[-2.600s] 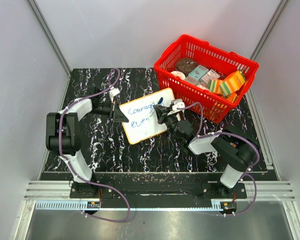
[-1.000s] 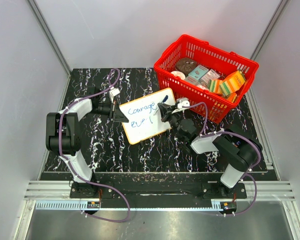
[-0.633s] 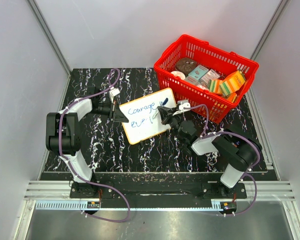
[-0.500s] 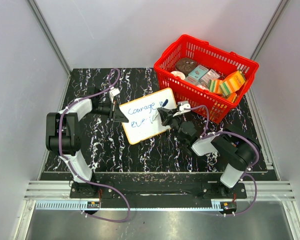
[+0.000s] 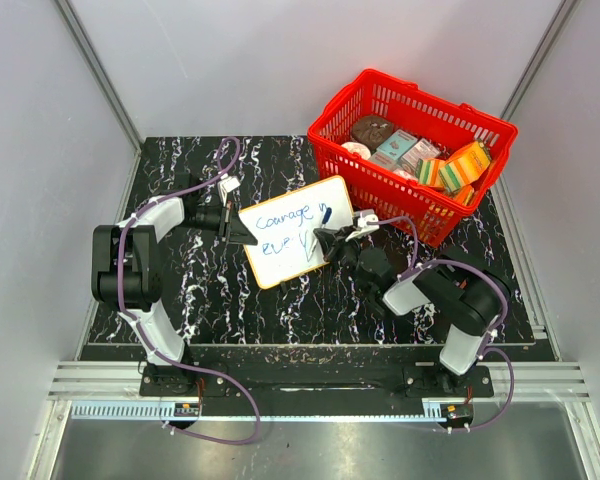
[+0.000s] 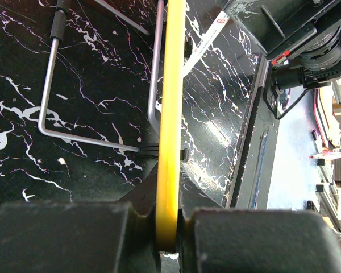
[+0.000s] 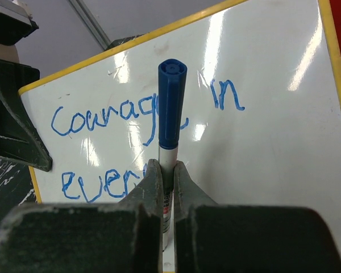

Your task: Write a sentence on the whiteboard

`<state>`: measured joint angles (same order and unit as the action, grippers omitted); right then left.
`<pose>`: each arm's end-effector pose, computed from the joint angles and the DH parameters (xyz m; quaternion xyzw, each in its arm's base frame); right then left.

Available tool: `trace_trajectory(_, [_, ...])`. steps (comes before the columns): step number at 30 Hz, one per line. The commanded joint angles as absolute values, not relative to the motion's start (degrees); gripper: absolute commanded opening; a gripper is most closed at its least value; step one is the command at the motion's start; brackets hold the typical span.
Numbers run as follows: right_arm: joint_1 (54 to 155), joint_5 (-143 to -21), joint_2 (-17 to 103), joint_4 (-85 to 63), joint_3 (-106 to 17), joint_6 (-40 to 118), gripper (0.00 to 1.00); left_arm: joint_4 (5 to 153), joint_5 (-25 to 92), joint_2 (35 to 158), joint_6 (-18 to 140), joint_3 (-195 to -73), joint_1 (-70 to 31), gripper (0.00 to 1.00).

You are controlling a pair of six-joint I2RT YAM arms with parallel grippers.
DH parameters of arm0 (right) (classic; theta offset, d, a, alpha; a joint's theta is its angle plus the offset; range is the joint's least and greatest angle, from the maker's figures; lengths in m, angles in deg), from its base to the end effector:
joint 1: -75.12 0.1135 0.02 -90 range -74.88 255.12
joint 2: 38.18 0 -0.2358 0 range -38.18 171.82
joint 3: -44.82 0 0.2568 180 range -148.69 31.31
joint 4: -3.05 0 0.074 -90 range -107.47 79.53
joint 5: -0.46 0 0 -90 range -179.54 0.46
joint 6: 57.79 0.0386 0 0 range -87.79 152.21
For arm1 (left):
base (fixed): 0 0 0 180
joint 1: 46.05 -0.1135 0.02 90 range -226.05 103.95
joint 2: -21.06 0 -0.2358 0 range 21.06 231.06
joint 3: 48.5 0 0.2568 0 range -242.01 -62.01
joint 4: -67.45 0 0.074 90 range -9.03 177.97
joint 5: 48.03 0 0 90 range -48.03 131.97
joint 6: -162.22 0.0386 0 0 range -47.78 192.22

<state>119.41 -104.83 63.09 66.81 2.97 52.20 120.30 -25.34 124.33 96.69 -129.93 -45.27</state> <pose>0.2273 0.2075 0.1321 -0.0464 0.6792 0.3101 0.6636 0.3354 -0.0402 0.1617 0.2524 0.7889 -0.5148 0.2213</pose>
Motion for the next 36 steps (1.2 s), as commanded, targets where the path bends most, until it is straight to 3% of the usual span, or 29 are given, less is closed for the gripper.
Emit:
trace_trajectory(1, [119.24, -104.57, 63.95, 76.54, 4.06, 52.86, 0.0, 119.46, -16.3, 124.25, 100.34, -130.04, -44.82, 0.0])
trace_trajectory(15, [119.15, -103.6, 48.31, 73.29, 5.47, 49.26, 0.0, 119.46, -15.95, 123.9, 100.43, -130.04, -44.82, 0.0])
trace_trajectory(36, [116.78, -106.06, 38.11, 63.01, 8.46, 45.83, 0.0, 120.34, -14.81, 123.55, 101.22, -130.21, -44.82, 0.0])
